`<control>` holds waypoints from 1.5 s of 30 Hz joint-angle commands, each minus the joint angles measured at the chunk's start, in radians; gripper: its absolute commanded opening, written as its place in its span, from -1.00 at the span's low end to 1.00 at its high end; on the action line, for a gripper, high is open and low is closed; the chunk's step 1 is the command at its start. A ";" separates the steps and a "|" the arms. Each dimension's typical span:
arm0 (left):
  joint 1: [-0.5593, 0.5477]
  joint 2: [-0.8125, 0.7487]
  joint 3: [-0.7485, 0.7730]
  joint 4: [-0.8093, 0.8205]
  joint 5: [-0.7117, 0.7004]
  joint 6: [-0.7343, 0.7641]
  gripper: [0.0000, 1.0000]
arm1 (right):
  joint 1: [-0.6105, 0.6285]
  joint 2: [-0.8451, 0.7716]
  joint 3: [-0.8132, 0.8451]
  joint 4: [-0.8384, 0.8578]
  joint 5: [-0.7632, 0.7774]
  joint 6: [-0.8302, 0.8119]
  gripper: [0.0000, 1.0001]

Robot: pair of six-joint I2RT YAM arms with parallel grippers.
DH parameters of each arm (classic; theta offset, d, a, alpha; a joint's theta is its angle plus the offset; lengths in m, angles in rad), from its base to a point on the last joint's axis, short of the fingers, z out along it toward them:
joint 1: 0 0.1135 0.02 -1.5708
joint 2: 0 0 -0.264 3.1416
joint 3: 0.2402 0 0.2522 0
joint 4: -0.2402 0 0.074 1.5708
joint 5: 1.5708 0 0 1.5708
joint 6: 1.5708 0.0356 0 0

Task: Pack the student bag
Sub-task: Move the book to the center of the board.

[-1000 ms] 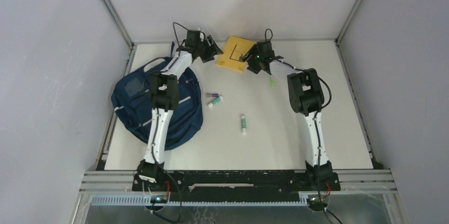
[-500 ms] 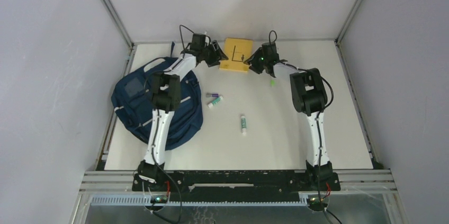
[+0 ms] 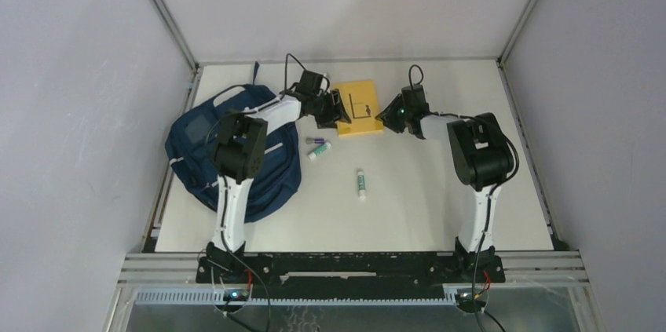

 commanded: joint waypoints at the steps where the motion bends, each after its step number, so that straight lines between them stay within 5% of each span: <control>1: -0.102 -0.139 -0.122 0.062 0.111 0.015 0.22 | 0.097 -0.123 -0.147 -0.009 -0.071 -0.021 -0.13; 10: -0.127 -0.306 -0.284 0.037 -0.006 0.067 0.36 | 0.159 -0.264 -0.319 0.027 -0.034 -0.042 -0.05; 21: -0.071 -0.222 -0.122 -0.069 -0.125 0.087 0.48 | 0.108 -0.246 -0.240 -0.012 -0.024 -0.111 0.33; 35: -0.015 -0.113 -0.033 -0.084 -0.240 0.148 0.48 | 0.081 -0.128 -0.134 -0.045 -0.051 -0.113 0.38; 45: -0.013 0.044 0.110 -0.101 -0.020 0.123 0.46 | 0.065 -0.075 -0.078 -0.066 -0.064 -0.115 0.41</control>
